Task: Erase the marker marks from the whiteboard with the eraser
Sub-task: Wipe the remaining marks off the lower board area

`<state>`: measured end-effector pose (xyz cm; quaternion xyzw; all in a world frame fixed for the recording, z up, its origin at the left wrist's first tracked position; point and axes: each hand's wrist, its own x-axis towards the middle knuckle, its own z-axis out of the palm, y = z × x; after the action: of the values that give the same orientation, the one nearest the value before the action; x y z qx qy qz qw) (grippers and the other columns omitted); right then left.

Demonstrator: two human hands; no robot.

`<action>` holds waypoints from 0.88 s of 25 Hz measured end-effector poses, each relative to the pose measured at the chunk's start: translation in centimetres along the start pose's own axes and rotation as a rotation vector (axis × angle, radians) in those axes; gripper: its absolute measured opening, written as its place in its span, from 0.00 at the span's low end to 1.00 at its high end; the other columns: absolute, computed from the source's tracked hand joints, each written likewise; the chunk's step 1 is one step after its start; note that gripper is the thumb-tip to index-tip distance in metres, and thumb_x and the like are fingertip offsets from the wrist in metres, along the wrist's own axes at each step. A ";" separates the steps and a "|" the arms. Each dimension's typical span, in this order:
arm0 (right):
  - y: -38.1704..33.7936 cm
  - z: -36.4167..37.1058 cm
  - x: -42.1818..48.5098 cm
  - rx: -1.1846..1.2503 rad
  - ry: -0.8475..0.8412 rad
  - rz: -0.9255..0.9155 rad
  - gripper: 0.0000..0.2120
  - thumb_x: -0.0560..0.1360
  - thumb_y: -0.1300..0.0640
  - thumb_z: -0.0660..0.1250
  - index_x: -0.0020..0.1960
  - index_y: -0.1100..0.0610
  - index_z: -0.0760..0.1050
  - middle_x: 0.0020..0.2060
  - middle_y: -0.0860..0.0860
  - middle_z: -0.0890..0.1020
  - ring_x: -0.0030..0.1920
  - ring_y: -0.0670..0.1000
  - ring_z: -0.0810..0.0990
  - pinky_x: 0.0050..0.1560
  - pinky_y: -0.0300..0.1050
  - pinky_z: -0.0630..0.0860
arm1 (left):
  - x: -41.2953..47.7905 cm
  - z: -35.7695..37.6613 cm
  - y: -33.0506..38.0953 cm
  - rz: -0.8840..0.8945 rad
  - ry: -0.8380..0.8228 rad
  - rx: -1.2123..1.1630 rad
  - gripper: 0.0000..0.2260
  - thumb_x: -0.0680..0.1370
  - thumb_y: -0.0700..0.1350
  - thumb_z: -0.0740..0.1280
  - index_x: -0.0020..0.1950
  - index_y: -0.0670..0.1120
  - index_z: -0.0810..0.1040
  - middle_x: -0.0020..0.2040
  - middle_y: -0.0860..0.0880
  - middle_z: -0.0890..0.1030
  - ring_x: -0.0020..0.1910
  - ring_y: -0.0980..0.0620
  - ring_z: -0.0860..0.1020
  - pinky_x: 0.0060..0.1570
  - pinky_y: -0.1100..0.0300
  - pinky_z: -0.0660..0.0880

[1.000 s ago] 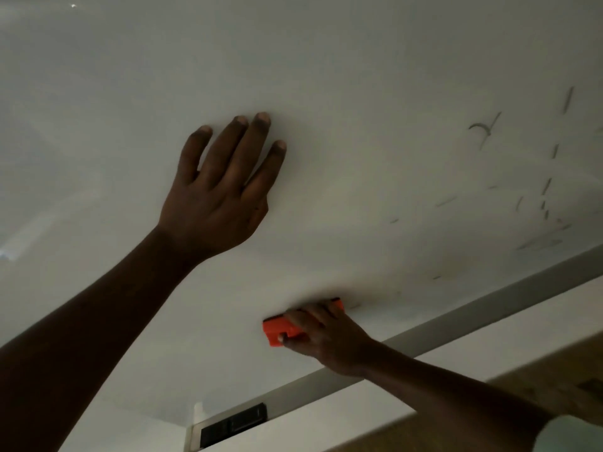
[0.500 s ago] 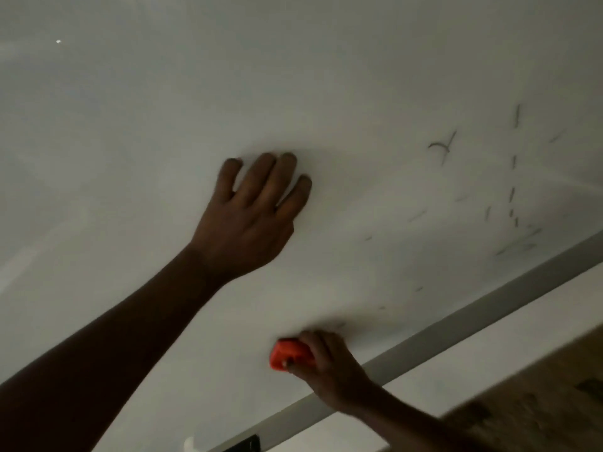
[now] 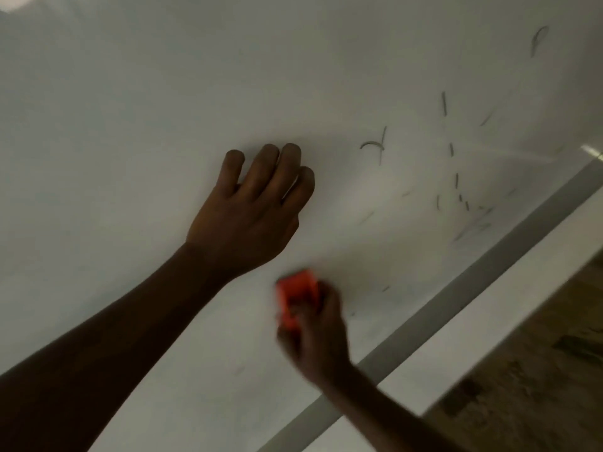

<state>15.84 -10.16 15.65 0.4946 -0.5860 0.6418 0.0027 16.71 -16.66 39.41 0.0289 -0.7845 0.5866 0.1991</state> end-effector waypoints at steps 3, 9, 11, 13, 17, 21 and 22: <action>1.7 2.6 -6.9 -0.159 -0.173 -0.182 0.09 0.73 0.45 0.67 0.52 0.43 0.73 0.51 0.46 0.73 0.46 0.48 0.76 0.40 0.42 0.79 | -0.4 0.0 -0.1 0.018 0.010 0.003 0.15 0.80 0.45 0.63 0.64 0.41 0.77 0.66 0.38 0.76 0.62 0.39 0.71 0.55 0.41 0.66; 12.2 -4.7 -3.2 -0.287 0.043 0.236 0.15 0.76 0.41 0.61 0.51 0.53 0.71 0.50 0.58 0.75 0.40 0.60 0.80 0.32 0.45 0.77 | -0.5 0.0 0.0 0.002 -0.002 0.005 0.15 0.81 0.45 0.62 0.64 0.40 0.76 0.66 0.37 0.75 0.62 0.37 0.71 0.55 0.41 0.66; 12.4 -4.5 -3.3 -0.228 0.157 0.322 0.16 0.78 0.42 0.60 0.51 0.55 0.71 0.48 0.56 0.74 0.39 0.58 0.79 0.33 0.42 0.74 | -0.4 -0.2 0.0 -0.004 -0.005 -0.001 0.15 0.81 0.45 0.62 0.64 0.40 0.76 0.66 0.37 0.75 0.62 0.37 0.71 0.55 0.41 0.66; 12.9 -4.0 -3.3 -0.124 0.307 0.456 0.15 0.81 0.45 0.59 0.54 0.57 0.72 0.47 0.55 0.75 0.41 0.56 0.77 0.39 0.41 0.71 | -0.5 -0.3 0.0 0.000 -0.015 -0.034 0.15 0.81 0.46 0.62 0.65 0.40 0.76 0.67 0.37 0.75 0.63 0.37 0.71 0.56 0.40 0.66; 14.7 -5.1 -1.5 0.071 0.483 0.892 0.15 0.84 0.56 0.60 0.64 0.66 0.71 0.52 0.64 0.79 0.52 0.64 0.80 0.51 0.54 0.77 | -0.8 0.0 0.2 0.005 -0.012 -0.037 0.17 0.81 0.46 0.62 0.66 0.40 0.75 0.68 0.37 0.72 0.63 0.37 0.71 0.57 0.39 0.67; 7.2 -4.7 1.9 -0.082 0.447 0.676 0.19 0.83 0.48 0.59 0.67 0.61 0.70 0.51 0.59 0.77 0.45 0.60 0.81 0.40 0.38 0.71 | -0.7 0.2 0.3 -0.023 -0.009 -0.074 0.17 0.80 0.46 0.63 0.66 0.39 0.75 0.68 0.36 0.71 0.64 0.36 0.71 0.56 0.39 0.67; 4.6 -4.5 3.0 -0.141 0.386 0.493 0.20 0.83 0.43 0.57 0.65 0.57 0.70 0.50 0.54 0.75 0.40 0.54 0.80 0.35 0.33 0.70 | -0.6 0.1 0.3 -0.026 -0.012 -0.090 0.18 0.79 0.46 0.63 0.66 0.39 0.75 0.68 0.36 0.71 0.64 0.36 0.71 0.57 0.39 0.67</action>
<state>8.75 -9.91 14.96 0.2055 -0.7200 0.6628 -0.0072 17.15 -16.79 38.89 0.0336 -0.8108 0.5479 0.2032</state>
